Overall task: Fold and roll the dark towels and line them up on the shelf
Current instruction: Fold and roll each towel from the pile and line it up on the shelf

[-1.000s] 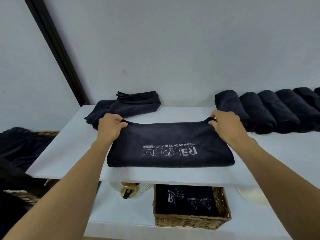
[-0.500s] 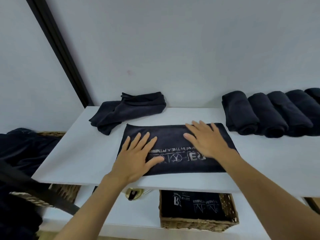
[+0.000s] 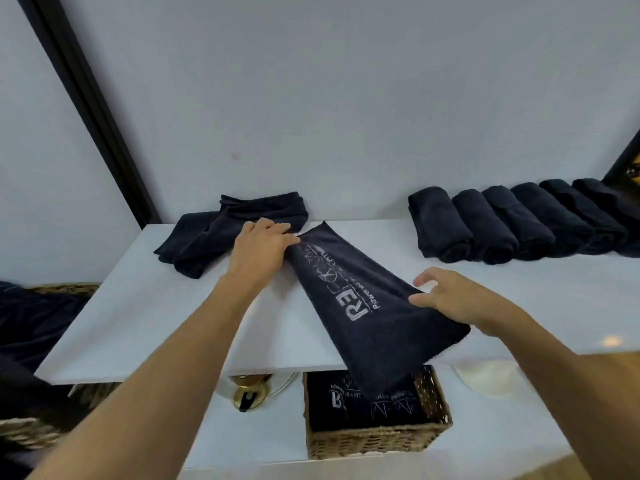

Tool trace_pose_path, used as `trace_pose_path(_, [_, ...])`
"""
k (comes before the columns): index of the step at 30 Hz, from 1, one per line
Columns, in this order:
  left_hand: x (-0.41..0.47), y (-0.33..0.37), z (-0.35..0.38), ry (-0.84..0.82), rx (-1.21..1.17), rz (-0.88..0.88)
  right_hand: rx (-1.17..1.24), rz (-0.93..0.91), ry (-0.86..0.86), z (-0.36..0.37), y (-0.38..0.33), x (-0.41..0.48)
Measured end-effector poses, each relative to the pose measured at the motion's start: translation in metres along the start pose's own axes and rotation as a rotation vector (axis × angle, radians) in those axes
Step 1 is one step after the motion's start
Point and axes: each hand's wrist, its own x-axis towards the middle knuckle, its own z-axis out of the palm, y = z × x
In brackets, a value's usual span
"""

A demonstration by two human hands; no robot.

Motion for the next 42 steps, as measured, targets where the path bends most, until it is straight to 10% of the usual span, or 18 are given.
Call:
trace_pose_path(4, [0.003,0.036,0.013,-0.16,-0.079,-0.076,0.124,0.047,-0.051,0.033,0.003,-0.042])
trace_pose_path(8, [-0.081,0.072,0.009,0.133,-0.455,0.299,0.171,0.0,0.028,0.045,0.003,-0.057])
trace_pose_path(12, [-0.162,0.103,0.021,0.074,-0.202,0.626,0.255,0.007,0.037,0.05,0.003,-0.062])
trace_pose_path(18, [-0.164,0.098,0.018,0.374,-0.16,0.611,0.54,0.158,0.051,0.053,0.004,-0.072])
trace_pose_path(33, [-0.166,0.098,0.005,0.393,-0.06,0.652,1.31,0.354,-0.09,0.047,0.002,-0.091])
trace_pose_path(42, [-0.17,0.089,-0.019,0.021,-0.613,0.28,0.213,-0.054,0.346,0.052,0.006,-0.114])
